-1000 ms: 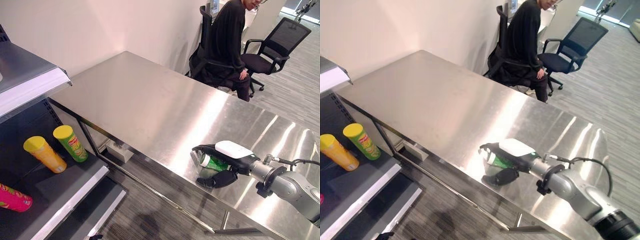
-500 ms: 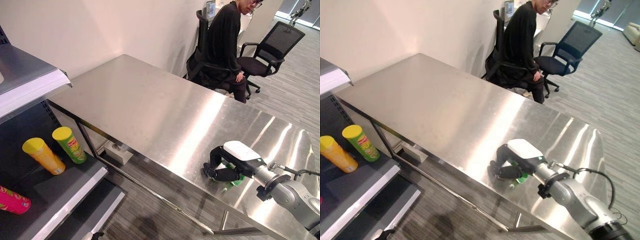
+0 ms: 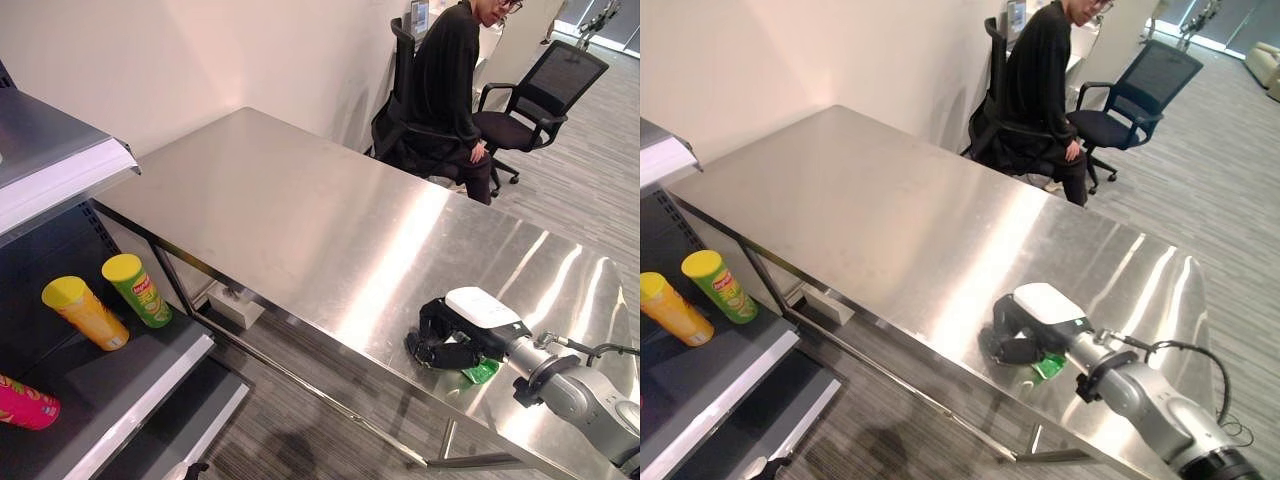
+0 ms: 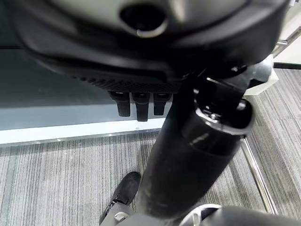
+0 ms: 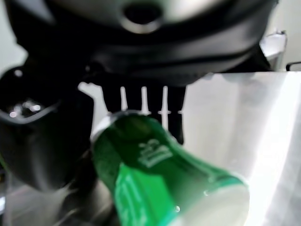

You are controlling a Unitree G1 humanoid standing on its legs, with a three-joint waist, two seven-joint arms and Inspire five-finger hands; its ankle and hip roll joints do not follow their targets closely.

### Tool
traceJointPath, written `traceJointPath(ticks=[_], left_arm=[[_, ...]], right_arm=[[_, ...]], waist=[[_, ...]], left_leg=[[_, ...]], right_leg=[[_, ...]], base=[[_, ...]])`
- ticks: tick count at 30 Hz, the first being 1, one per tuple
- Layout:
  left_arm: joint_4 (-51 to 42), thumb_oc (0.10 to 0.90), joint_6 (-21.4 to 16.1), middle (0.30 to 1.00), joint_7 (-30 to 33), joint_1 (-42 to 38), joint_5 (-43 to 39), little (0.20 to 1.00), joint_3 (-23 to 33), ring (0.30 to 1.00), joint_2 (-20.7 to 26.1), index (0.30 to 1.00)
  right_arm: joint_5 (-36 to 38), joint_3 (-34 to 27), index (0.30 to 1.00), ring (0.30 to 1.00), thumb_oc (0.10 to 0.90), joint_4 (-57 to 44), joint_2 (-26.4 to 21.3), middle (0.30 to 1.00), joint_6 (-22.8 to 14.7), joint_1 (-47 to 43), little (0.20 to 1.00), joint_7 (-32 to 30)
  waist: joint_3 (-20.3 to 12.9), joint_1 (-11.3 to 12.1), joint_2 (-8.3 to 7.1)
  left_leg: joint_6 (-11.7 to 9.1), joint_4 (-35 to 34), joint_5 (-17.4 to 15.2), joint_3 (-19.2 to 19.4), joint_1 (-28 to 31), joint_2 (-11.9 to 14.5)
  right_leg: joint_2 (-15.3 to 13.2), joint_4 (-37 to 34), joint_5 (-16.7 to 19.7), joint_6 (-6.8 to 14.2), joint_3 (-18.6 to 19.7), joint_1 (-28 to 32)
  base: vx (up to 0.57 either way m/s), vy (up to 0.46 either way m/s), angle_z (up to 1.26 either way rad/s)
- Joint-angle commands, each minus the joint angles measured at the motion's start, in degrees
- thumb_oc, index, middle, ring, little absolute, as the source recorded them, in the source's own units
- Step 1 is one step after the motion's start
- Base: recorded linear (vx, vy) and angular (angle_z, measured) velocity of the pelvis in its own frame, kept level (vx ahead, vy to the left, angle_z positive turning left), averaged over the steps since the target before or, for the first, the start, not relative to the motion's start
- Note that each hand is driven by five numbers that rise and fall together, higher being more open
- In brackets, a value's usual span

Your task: Put the goods on the table back onto the shelves and tidy them up.

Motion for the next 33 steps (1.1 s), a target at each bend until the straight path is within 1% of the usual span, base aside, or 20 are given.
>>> traceJointPath(ticks=[1, 5, 6, 8, 9, 12, 13, 14, 15, 17, 24, 33], left_arm=[[1.82, 0.800, -2.79, 0.900, 2.04, -2.45, 0.74, 0.900, 0.35, 0.900, -1.55, 0.900], [1.97, 0.800, -2.84, 0.900, 2.15, -2.40, 0.28, 0.900, 0.55, 0.900, -1.81, 0.900], [1.97, 0.800, -2.82, 0.900, 2.25, -2.38, 0.01, 0.900, 0.69, 0.900, -1.90, 0.900], [1.98, 0.800, -2.82, 0.900, 2.26, -2.42, -0.05, 0.900, 0.76, 0.900, -1.91, 0.900], [1.76, 0.800, -2.86, 0.900, 2.11, -2.33, -0.04, 0.900, 0.86, 0.900, -1.96, 0.900], [1.75, 0.800, -2.81, 0.900, 2.01, -2.28, -0.35, 0.900, 1.30, 0.900, -1.97, 0.900], [2.04, 0.800, -2.68, 0.900, 1.83, -2.25, -1.03, 0.900, 1.85, 0.900, -2.09, 0.900], [2.04, 0.800, -2.67, 0.900, 1.83, -2.27, -1.03, 0.900, 1.78, 0.900, -2.09, 0.900], [2.19, 0.800, -2.68, 0.900, 1.69, -2.23, -1.45, 0.900, 2.35, 0.900, -2.15, 0.900], [2.35, 0.800, -2.64, 0.900, 1.42, -1.99, -1.88, 0.900, 2.96, 0.900, -2.21, 0.900], [1.97, 0.800, -2.60, 0.900, 1.00, -1.85, -1.89, 0.900, 3.40, 0.900, -2.15, 0.900], [1.70, 0.800, -2.48, 0.900, 0.46, -2.00, -2.16, 0.900, 3.59, 0.900, -1.97, 0.900]], right_arm=[[-1.55, 1.91, 0.900, 0.900, 0.800, 0.82, -2.85, 0.900, -0.43, -1.30, 0.900, -2.67], [0.33, -0.47, 0.900, 0.900, 0.800, 0.80, -1.19, 0.900, 0.16, -0.72, 0.900, -3.62], [1.99, -1.73, 0.900, 0.900, 0.800, 0.30, -0.14, 0.900, 0.27, -0.61, 0.900, -3.97], [2.29, -2.42, 0.900, 0.900, 0.800, -0.16, 0.06, 0.900, 0.37, -0.37, 0.900, -4.07], [3.55, -4.01, 0.900, 0.900, 0.800, -1.19, 0.47, 0.900, 0.33, 0.12, 0.900, -4.12], [5.68, -6.07, 0.900, 0.900, 0.800, -2.56, 0.95, 0.900, 0.46, 0.71, 0.900, -4.19], [8.57, -8.54, 0.900, 0.900, 0.800, -4.38, 1.66, 0.900, 0.64, 1.64, 0.900, -3.75], [8.62, -8.75, 0.900, 0.900, 0.800, -4.53, 1.65, 0.900, 0.69, 1.85, 0.900, -3.67], [10.50, -10.04, 0.900, 0.900, 0.800, -5.79, 2.03, 0.900, 0.60, 2.29, 0.900, -3.47], [11.62, -12.39, 0.900, 0.900, 0.800, -8.02, 2.05, 0.900, 0.53, 3.62, 0.900, -2.97], [12.12, -16.73, 0.900, 0.900, 0.800, -11.09, 1.45, 0.900, 0.54, 6.62, 0.900, -2.39], [12.04, -18.23, 0.900, 0.900, 0.800, -11.94, 0.39, 0.900, 0.80, 8.87, 0.900, -1.14]], waist=[[-1.13, 1.84, 1.04], [-1.19, 1.73, 1.02], [-1.19, 1.65, 1.02], [-1.14, 1.69, 1.03], [-1.22, 1.62, 1.09], [-1.27, 1.50, 1.05], [-1.33, 1.36, 1.07], [-1.32, 1.44, 1.07], [-1.34, 1.30, 1.01], [-1.39, 1.15, 0.93], [-1.36, 0.71, 0.69], [-1.22, 0.27, 0.03]], left_leg=[[0.01, 0.13, -4.14, -2.05, 1.86, 1.98], [0.10, 0.13, -4.20, -2.09, 1.94, 1.99], [0.15, 0.13, -4.21, -2.10, 1.99, 1.95], [0.16, 0.13, -4.22, -2.10, 2.05, 1.96], [0.20, 0.13, -4.29, -2.13, 2.12, 1.92], [0.25, 0.13, -4.30, -2.08, 2.23, 1.89], [0.30, 0.13, -4.34, -2.10, 2.34, 1.82], [0.30, 0.13, -4.34, -2.10, 2.34, 1.82], [0.32, 0.13, -4.32, -2.05, 2.34, 1.81], [0.32, 0.13, -4.36, -1.94, 2.38, 1.81], [0.39, 0.13, -4.47, -1.80, 2.54, 1.76], [0.51, 0.13, -4.71, -1.54, 2.57, 1.51]], right_leg=[[-3.31, 4.13, 4.12, 3.45, 2.10, -2.05], [-3.29, 4.13, 4.17, 3.41, 2.23, -2.15], [-3.27, 4.14, 4.19, 3.39, 2.30, -2.15], [-3.29, 4.15, 4.17, 3.39, 2.29, -2.11], [-3.28, 4.17, 4.19, 3.37, 2.42, -2.13], [-3.30, 4.31, 4.19, 3.35, 2.55, -2.14], [-3.27, 4.34, 4.25, 3.34, 2.72, -2.18], [-3.27, 4.34, 4.25, 3.34, 2.72, -2.18], [-3.29, 4.33, 4.30, 3.34, 2.80, -2.16], [-3.28, 4.31, 4.39, 3.37, 2.95, -2.22], [-3.28, 4.35, 4.65, 3.46, 3.35, -2.44], [-3.29, 4.33, 5.10, 3.66, 3.78, -2.77]], base=[[0.00, 0.000, 0.00], [0.00, 0.000, 0.00], [0.00, 0.000, 0.00], [0.00, 0.000, 0.00], [0.00, 0.000, 0.00], [0.00, 0.000, 0.00], [0.00, 0.000, 0.00], [0.00, 0.000, 0.00], [0.00, 0.000, 0.00], [0.00, 0.000, 0.00], [0.00, 0.000, 0.00], [0.00, 0.003, -0.04]])
